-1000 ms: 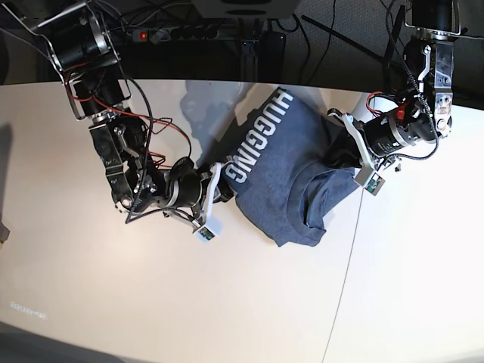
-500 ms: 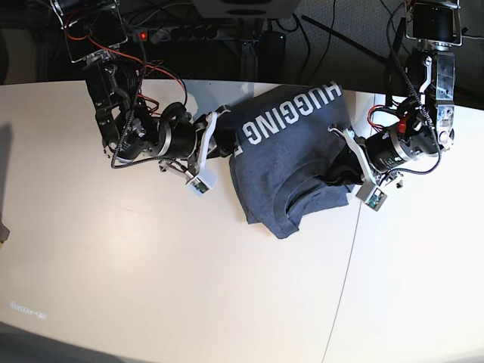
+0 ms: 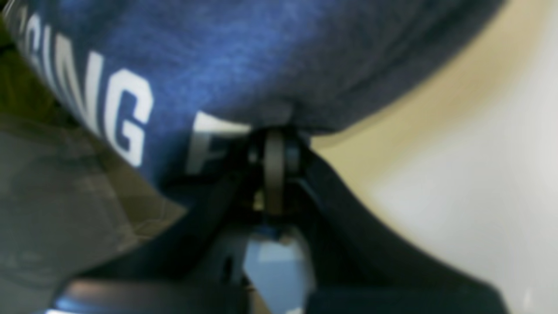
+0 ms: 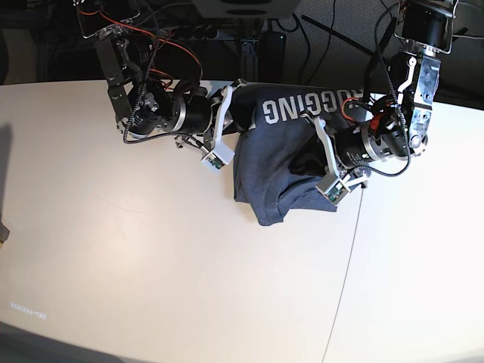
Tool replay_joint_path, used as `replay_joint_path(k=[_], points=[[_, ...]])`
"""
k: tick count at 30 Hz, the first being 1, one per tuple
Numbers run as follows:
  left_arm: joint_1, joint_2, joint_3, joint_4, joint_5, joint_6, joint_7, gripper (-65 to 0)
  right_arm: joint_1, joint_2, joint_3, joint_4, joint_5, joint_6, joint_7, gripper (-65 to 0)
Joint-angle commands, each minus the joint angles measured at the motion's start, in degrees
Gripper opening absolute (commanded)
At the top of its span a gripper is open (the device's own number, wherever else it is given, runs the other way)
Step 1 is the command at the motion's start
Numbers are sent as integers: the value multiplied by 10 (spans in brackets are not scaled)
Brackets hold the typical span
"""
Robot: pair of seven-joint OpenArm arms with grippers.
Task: Fold the T-shirt properly
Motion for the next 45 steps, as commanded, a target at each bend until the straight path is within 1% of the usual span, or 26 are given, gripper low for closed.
replay_joint_path(k=[1,8,11,13,15,18,21,23,26,29,32,35,38,40,42,45], points=[[-13,-2,1,8,-3,-5,-14,-596,2,0,-1,8,-4,28,-8,-650],[-23,-2,5,8,-2,-5,-16,-596,2,-5,-1,14,-4,28,-8,-650],[-23,5,5,8,-2,-5,-16,-596,2,-4,-1,16,-12,28,-5,-650],[-26,6,5,8,-2,-5,-16,-596,2,-4,7,22,-27,28,2,-650],[-32,5,-2,8,-6,-5,-9,-596,3,-4,26,30,-28,28,10,-650],[-35,5,-37,16,-37,-5,10,-597,3,-4,71,49,-27,28,15,-650],[-30,1,-90,28,-78,-5,61,-627,3,-3,120,63,-25,28,17,-650],[-19,-8,-125,39,-110,-5,84,-628,3,2,148,64,-18,28,16,-650],[15,-27,-175,64,-150,-5,91,-628,0,14,186,64,1,28,8,-650],[63,-42,-223,102,-174,-5,116,-628,-13,35,207,65,22,28,-10,-650],[134,-48,-281,146,-178,-5,119,-628,-50,51,223,74,37,28,-10,-650],[208,-50,-337,178,-194,-5,119,-629,-98,59,241,113,42,28,-10,-650],[277,-50,-377,190,-214,-5,118,-629,-155,61,253,148,42,28,-10,-650],[316,-50,-387,190,-212,-5,117,-629,-193,61,253,157,42,28,-10,-650],[353,-50,-385,189,-195,-5,111,-629,-231,61,253,158,50,28,-10,-650],[409,-50,-385,178,-152,-5,78,-629,-290,58,253,158,52,28,-8,-650]])
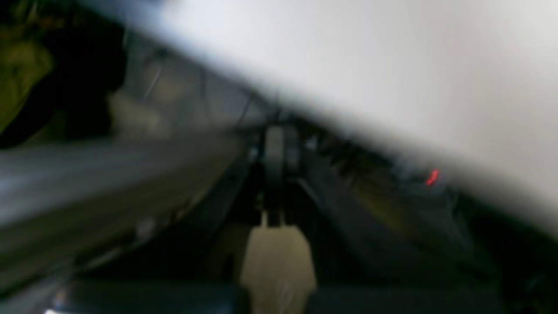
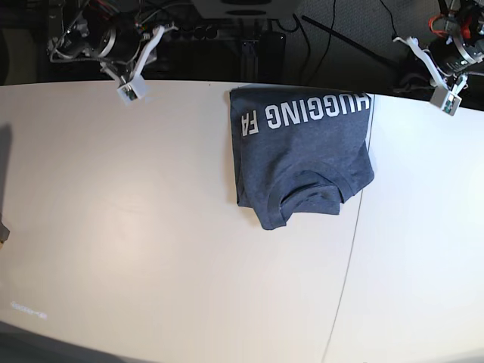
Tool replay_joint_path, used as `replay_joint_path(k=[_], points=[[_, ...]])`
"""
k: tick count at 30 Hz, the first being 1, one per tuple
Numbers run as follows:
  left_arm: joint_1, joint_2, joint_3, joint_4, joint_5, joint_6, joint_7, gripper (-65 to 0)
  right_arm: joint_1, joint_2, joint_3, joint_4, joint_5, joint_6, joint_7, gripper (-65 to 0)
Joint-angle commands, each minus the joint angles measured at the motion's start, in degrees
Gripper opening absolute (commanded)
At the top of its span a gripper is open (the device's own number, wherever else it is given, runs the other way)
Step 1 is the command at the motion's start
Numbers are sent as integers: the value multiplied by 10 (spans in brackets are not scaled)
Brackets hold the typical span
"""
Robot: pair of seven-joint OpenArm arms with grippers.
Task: Fold the T-shirt properly
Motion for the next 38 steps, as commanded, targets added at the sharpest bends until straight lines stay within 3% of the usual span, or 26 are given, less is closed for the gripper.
replay_joint_path(k=[1,6,14,19,20,23,27,32,38], points=[[19,-6,-4,-5,11,-5,-19,-629,-19,2,3,10,13,28,14,-650],[39,-7,14,-123,89,-5,-82,-629,-95,0,3,-3,-27,28,46,-650],[-87,-6,169,-437,285,-5,-299,-629,-78,0,3,-191,-140,17,144,-650],[-231,10,303,-663,342,192,-420,-629,21,0,3,-416,-165,-5,144,-650],[-265,20,327,-711,347,218,-433,-629,44,0,3,-465,-173,-11,148,-650],[-367,55,393,-847,349,228,-421,-629,111,-2,3,-598,-179,-19,179,-650],[-461,110,477,-968,347,228,-422,-629,191,-22,3,-700,-209,-25,179,-650],[-478,153,547,-974,317,228,-385,-630,223,-59,3,-711,-229,-25,171,-650],[-468,167,554,-973,312,228,-388,-630,231,-85,3,-704,-233,-25,193,-650]])
